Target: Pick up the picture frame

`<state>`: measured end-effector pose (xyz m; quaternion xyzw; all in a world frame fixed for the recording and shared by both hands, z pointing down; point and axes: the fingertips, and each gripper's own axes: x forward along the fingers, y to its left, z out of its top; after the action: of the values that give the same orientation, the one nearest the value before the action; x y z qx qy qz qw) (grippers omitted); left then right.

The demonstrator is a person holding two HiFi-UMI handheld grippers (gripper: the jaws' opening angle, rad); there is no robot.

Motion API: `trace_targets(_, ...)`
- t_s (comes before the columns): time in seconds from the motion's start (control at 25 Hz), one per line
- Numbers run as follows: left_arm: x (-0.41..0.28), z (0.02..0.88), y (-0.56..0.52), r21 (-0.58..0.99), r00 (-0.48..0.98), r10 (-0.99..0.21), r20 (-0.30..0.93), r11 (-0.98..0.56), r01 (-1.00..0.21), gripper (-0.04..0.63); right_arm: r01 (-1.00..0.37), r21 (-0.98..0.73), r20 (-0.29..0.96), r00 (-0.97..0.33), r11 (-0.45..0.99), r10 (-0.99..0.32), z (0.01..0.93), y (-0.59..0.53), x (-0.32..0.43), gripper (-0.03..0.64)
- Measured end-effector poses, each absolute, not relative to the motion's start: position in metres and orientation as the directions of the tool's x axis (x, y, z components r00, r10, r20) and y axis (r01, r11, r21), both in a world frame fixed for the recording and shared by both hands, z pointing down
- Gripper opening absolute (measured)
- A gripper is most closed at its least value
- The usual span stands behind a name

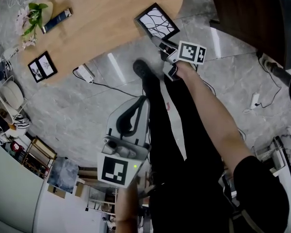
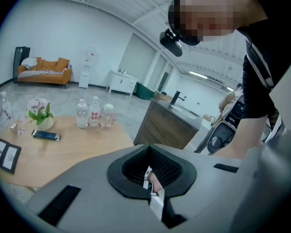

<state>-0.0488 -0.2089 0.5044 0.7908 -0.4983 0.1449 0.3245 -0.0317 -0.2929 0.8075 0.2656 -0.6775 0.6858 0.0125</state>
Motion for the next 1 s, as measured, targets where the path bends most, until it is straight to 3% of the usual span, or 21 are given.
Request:
trace_targets(0.64, -0.069, 0.439, -0.181, 0.31, 0.436, -0.739, 0.513, -0.315, -0.897, 0.012, -0.344, -0.939, 0.307, -0.865, 0.023, -0.396, 0.711, -0.291, -0.027, 0.072)
trace_targets(1.0, -0.088, 0.4, -0.119, 0.262, 0.469, -0.761, 0.449, -0.389, -0.883, 0.012, -0.372, -0.919, 0.282, -0.851, 0.128, -0.443, 0.627, -0.223, -0.02, 0.072)
